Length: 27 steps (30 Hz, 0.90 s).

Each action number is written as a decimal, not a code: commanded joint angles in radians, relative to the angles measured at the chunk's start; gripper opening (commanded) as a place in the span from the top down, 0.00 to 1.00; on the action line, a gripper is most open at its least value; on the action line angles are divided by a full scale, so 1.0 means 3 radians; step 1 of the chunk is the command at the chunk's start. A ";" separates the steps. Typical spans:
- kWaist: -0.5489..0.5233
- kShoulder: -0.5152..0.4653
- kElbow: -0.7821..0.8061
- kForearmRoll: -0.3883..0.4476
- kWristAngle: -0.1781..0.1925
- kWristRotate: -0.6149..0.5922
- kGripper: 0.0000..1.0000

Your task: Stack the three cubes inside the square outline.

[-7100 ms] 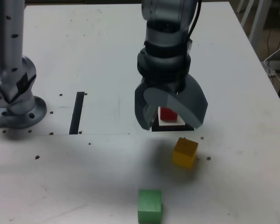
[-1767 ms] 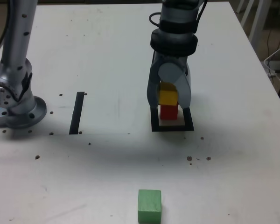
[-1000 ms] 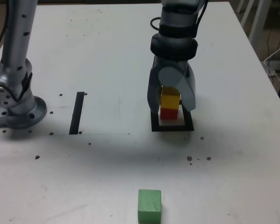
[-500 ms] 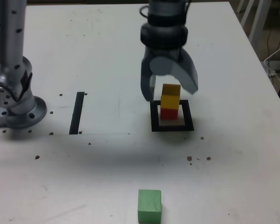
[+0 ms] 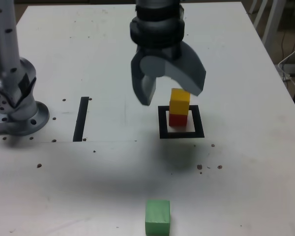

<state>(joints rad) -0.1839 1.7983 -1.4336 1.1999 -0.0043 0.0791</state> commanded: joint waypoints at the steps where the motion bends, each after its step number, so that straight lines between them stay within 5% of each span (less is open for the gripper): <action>1: -0.0157 -0.0034 0.0032 0.0006 -0.0007 -0.0085 0.01; 9: -0.0648 -0.0063 0.0119 0.0001 -0.0010 -0.0531 0.01; 27: -0.1456 0.0274 0.0021 -0.0048 -0.0266 -0.1680 0.01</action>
<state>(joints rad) -0.6075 1.8659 -1.4183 1.1872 -0.0778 -0.4113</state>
